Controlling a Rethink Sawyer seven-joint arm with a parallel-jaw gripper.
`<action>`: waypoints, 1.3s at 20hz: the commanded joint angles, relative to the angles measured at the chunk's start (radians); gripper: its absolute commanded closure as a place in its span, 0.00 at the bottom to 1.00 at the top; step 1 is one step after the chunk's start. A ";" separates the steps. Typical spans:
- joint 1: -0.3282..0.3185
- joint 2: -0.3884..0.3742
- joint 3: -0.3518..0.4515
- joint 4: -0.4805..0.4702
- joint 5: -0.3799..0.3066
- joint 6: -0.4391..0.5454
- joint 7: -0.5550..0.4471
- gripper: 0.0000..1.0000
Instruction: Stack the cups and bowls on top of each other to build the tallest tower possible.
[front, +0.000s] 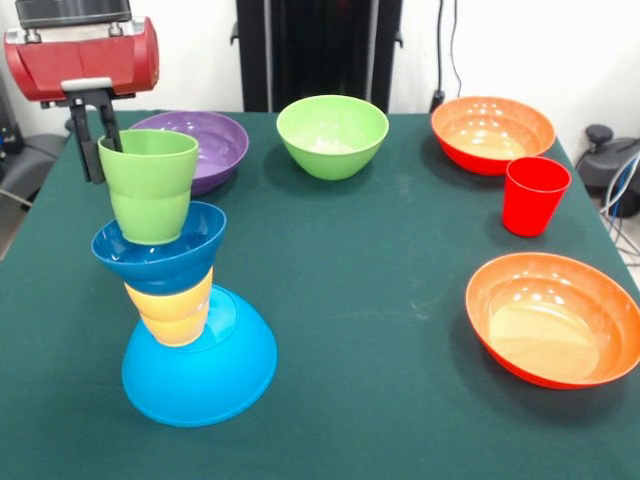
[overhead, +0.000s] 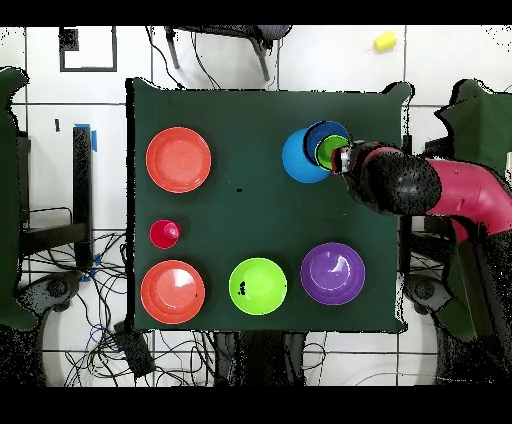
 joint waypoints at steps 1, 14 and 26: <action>0.032 0.035 0.020 -0.014 -0.033 0.015 -0.118 1.00; 0.023 0.036 0.024 -0.003 -0.036 0.010 -0.124 1.00; 0.017 0.034 0.027 0.007 -0.035 0.008 -0.126 1.00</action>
